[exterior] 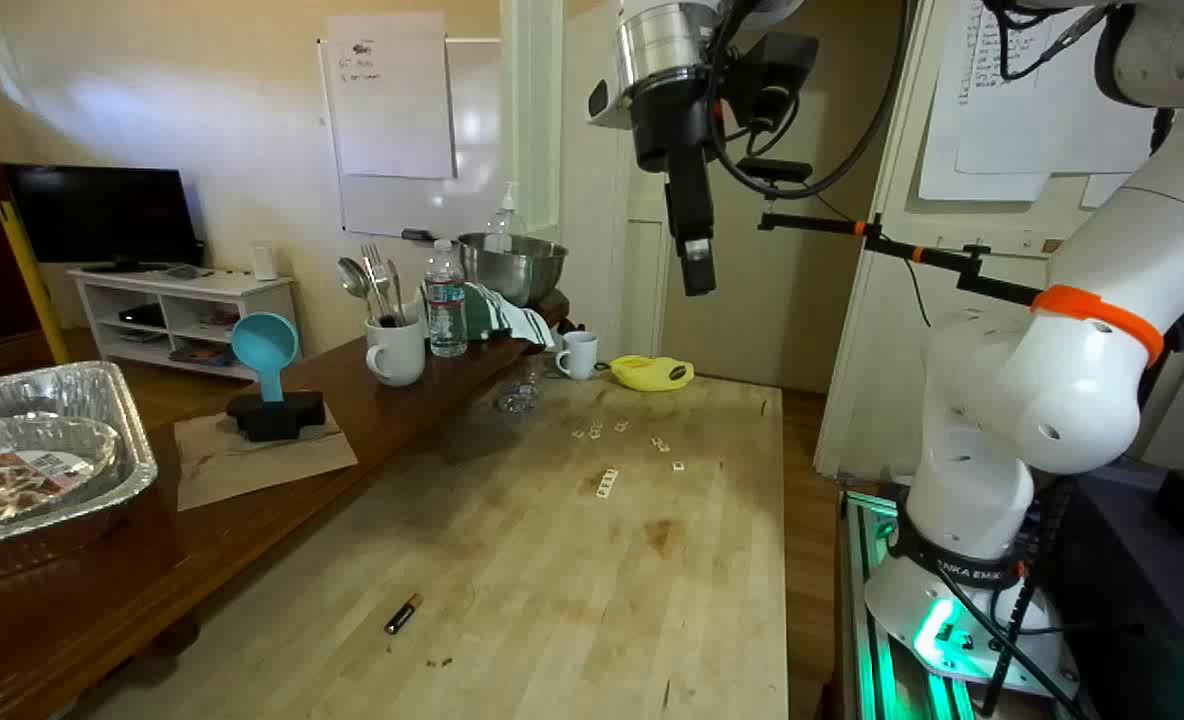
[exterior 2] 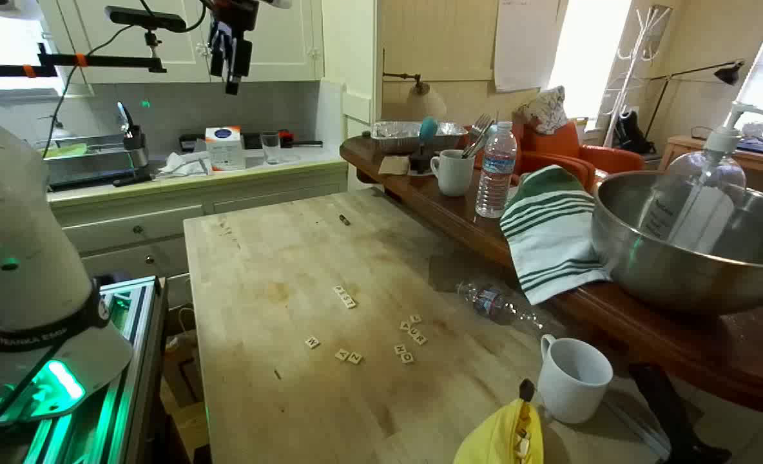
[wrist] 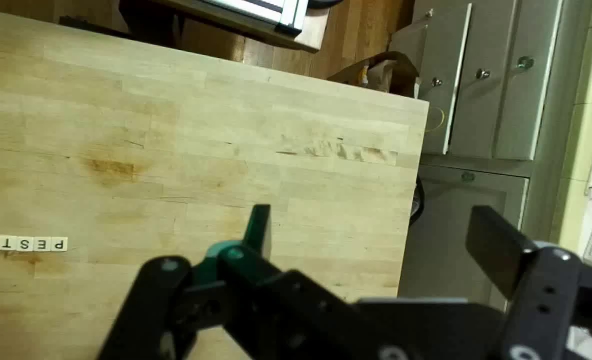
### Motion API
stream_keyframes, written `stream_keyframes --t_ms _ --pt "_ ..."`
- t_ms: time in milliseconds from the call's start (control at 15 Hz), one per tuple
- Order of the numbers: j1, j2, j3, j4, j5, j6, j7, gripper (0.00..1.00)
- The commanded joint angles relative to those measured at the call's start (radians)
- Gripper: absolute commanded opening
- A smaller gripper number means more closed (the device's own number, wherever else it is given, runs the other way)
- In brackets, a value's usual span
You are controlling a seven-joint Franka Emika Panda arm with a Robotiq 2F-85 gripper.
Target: Move three letter blocks to the far left, then move three more to the left.
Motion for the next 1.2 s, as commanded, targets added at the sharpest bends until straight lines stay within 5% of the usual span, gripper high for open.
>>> stream_keyframes --t_ms 0,667,1133 --pt "-0.029 0.000 0.021 0.004 0.008 -0.007 -0.009 1.00" --pt "-0.029 0.000 0.021 0.004 0.008 -0.007 -0.009 1.00" --pt "-0.114 0.017 -0.010 -0.098 -0.063 0.173 -0.049 1.00"
